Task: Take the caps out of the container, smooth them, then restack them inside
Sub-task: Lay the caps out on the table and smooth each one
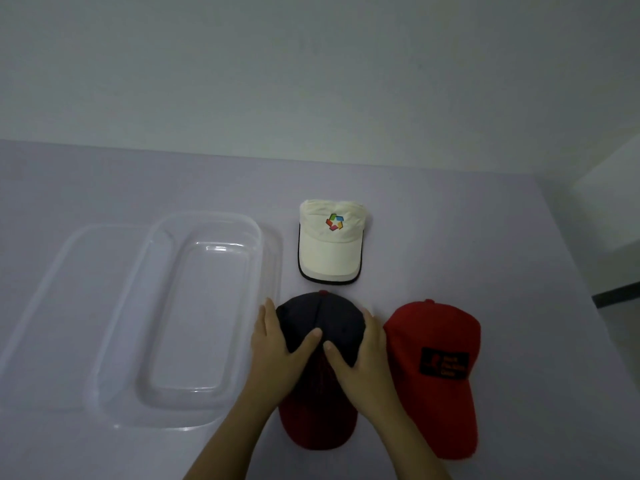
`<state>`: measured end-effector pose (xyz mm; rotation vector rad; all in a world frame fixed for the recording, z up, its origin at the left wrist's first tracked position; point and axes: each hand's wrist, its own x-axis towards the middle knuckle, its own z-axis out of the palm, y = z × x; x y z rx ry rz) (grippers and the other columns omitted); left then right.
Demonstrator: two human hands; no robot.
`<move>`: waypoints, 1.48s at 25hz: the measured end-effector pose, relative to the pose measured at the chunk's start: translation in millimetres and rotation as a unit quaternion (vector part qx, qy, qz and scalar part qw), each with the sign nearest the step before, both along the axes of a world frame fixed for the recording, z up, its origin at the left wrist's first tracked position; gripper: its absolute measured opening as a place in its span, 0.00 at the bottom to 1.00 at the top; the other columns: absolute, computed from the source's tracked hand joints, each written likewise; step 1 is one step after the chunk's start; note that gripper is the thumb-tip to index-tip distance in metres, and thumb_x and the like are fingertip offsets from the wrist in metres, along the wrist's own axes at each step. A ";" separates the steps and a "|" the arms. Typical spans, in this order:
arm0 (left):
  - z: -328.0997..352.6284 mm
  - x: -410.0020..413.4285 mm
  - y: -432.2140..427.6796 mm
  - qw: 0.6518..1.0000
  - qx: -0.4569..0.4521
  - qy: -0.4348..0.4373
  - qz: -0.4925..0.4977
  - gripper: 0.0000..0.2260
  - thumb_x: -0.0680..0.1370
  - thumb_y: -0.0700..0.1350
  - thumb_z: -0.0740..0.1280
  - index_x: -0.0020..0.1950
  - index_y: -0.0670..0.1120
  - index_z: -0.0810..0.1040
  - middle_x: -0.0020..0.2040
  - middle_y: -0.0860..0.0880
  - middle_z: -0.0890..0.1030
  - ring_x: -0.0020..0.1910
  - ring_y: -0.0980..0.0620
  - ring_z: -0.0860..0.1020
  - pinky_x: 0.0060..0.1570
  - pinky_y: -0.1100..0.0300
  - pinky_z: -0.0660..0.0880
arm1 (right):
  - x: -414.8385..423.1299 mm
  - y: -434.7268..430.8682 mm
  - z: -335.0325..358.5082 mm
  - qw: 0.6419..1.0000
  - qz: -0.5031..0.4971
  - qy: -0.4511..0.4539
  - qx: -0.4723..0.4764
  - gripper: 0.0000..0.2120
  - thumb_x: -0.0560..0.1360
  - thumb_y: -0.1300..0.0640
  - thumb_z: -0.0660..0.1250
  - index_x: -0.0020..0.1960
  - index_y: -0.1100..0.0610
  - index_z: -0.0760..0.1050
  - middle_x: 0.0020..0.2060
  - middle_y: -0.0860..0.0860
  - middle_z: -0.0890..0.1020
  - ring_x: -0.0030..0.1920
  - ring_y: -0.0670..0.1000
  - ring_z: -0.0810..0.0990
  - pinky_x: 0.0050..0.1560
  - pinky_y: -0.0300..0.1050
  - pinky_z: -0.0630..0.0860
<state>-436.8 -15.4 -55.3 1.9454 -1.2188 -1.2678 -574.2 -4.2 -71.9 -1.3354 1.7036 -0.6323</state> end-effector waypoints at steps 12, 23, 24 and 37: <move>-1.4 6.5 8.9 0.978 0.036 0.190 0.083 0.29 0.77 0.47 0.65 0.75 0.51 0.56 0.64 0.56 0.67 0.61 0.56 0.69 0.61 0.59 0.68 | -16.4 -10.3 -5.8 0.948 -0.106 -0.256 0.153 0.38 0.67 0.56 0.75 0.71 0.50 0.59 0.60 0.48 0.72 0.55 0.48 0.75 0.51 0.41 0.75; -9.2 5.4 8.1 0.976 0.038 0.198 0.082 0.31 0.77 0.46 0.65 0.76 0.51 0.53 0.67 0.54 0.66 0.63 0.55 0.67 0.64 0.57 0.67 | -6.4 -3.3 -22.4 0.930 -0.134 -0.303 0.160 0.23 0.69 0.56 0.73 0.61 0.48 0.68 0.55 0.48 0.78 0.54 0.49 0.79 0.47 0.42 0.77; -8.9 5.8 8.3 0.975 0.042 0.200 0.085 0.31 0.77 0.46 0.65 0.76 0.51 0.53 0.68 0.53 0.66 0.63 0.55 0.67 0.64 0.57 0.67 | -7.4 -2.7 -24.8 0.930 -0.134 -0.302 0.159 0.24 0.68 0.55 0.74 0.61 0.48 0.69 0.55 0.48 0.78 0.54 0.49 0.79 0.48 0.42 0.78; 8.6 -6.1 8.7 0.977 0.059 0.185 0.091 0.30 0.77 0.50 0.65 0.76 0.53 0.55 0.72 0.51 0.66 0.68 0.50 0.68 0.68 0.50 0.68 | 12.7 1.5 -22.5 0.888 -0.224 -0.333 0.222 0.45 0.57 0.25 0.62 0.68 0.48 0.69 0.61 0.53 0.77 0.57 0.54 0.78 0.58 0.54 0.76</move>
